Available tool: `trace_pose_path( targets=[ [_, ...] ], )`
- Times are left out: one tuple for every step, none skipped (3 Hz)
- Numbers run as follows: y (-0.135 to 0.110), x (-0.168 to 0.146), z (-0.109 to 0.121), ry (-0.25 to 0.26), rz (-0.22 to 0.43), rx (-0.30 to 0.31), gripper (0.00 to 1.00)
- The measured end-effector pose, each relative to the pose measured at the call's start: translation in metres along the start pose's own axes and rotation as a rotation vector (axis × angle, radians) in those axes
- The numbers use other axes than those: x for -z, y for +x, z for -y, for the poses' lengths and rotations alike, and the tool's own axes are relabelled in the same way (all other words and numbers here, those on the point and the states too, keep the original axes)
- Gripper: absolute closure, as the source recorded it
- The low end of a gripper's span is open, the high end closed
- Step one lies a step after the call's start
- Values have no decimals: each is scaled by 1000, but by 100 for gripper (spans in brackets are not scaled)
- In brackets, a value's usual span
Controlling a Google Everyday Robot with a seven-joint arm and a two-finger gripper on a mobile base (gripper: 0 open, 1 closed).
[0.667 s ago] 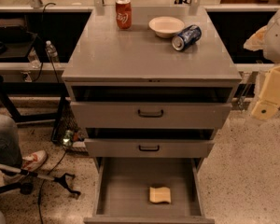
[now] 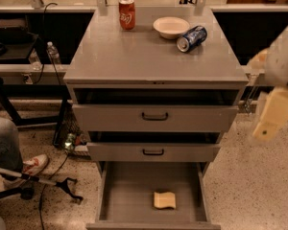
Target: Pick sponge from bottom drawer and place on counter
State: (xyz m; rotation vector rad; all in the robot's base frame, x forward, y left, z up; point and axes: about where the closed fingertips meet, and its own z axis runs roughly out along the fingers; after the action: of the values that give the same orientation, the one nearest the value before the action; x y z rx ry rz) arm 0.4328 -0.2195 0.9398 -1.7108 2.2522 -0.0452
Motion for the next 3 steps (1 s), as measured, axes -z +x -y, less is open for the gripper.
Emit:
trace_pose_path(
  targets=[
    [20, -69, -29, -61, 53, -44, 0],
    [40, -150, -66, -138, 82, -110, 0],
    [48, -171, -80, -160, 72, -119, 0]
  ],
)
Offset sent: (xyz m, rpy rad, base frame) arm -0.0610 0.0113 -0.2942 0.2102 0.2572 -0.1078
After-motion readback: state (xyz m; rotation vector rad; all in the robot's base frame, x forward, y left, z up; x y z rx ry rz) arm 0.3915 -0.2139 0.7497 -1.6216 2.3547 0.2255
